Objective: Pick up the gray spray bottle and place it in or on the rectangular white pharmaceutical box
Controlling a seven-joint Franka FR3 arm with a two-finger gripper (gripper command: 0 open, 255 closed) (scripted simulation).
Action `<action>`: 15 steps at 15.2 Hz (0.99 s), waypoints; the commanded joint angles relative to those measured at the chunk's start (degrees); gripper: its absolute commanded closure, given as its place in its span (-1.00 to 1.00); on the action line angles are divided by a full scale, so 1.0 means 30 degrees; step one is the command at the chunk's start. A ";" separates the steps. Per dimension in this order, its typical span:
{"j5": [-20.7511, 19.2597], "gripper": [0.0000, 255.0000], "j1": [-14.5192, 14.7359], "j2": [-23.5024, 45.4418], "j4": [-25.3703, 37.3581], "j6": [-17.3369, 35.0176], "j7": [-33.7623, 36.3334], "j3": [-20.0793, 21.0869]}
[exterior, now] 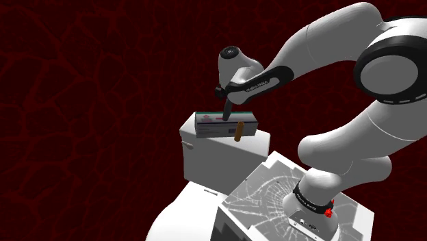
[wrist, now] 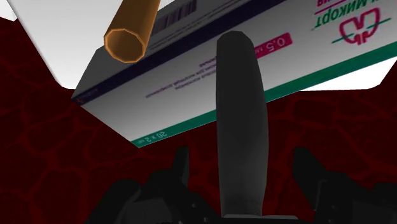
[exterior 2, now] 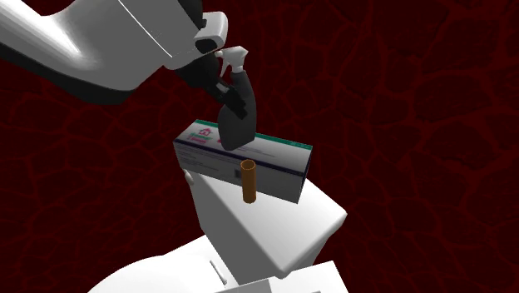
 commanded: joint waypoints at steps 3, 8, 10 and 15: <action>0.0000 -1.00 0.0000 0.0000 0.0001 0.0000 0.0001 0.0000; 0.2610 -1.00 0.2400 -0.2111 0.0433 -0.2046 -0.1803 -0.1689; 0.2597 -1.00 0.2415 -0.2104 0.0434 -0.2049 -0.1793 -0.1703; 0.2597 -1.00 0.2415 -0.2104 0.0434 -0.2049 -0.1794 -0.1703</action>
